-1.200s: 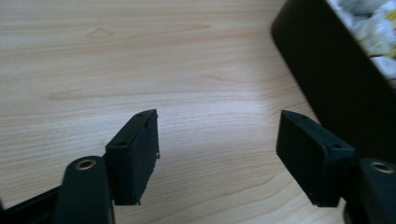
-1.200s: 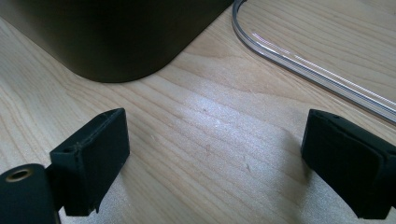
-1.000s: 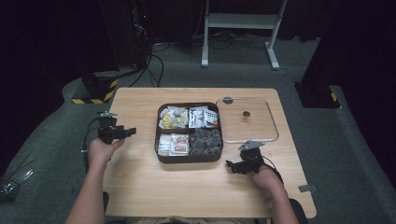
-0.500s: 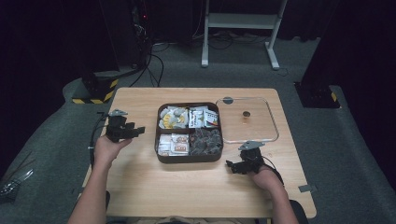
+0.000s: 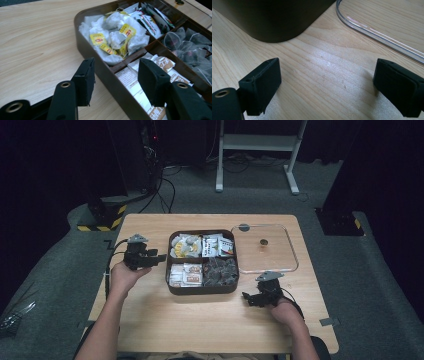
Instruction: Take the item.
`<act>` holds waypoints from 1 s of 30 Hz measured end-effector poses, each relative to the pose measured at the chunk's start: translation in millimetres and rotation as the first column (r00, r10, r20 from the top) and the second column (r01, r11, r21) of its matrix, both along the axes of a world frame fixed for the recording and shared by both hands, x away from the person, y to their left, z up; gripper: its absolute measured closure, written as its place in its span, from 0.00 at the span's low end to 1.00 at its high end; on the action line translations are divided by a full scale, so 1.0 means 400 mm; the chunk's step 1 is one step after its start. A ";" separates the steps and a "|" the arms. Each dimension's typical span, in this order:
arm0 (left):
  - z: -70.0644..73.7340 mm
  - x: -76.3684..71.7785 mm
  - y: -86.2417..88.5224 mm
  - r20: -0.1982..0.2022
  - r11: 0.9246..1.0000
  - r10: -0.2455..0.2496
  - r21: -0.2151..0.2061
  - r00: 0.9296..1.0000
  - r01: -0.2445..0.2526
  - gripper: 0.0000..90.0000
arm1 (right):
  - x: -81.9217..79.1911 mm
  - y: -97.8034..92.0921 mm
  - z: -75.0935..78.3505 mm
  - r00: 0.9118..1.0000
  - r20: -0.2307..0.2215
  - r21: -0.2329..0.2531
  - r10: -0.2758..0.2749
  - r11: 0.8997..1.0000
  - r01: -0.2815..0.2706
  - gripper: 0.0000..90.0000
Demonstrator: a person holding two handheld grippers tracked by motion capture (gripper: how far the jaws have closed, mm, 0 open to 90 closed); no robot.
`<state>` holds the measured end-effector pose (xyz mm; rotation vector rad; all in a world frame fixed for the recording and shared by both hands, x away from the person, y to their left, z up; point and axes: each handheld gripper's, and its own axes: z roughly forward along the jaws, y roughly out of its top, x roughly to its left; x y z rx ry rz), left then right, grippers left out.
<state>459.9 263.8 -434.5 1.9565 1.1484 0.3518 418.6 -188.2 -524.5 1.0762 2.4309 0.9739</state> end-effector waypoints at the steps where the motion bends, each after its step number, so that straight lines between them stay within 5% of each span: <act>1: 0.000 0.001 -0.005 -0.004 1.000 -0.006 0.000 1.000 0.006 0.55 | 0.000 0.000 0.000 1.000 0.000 0.000 0.000 1.000 0.000 0.09; 30: -0.031 0.035 -0.133 -0.033 0.983 -0.182 0.029 0.983 0.183 0.62 | -0.015 -0.006 0.000 1.000 -0.001 0.000 -0.011 1.000 0.011 0.09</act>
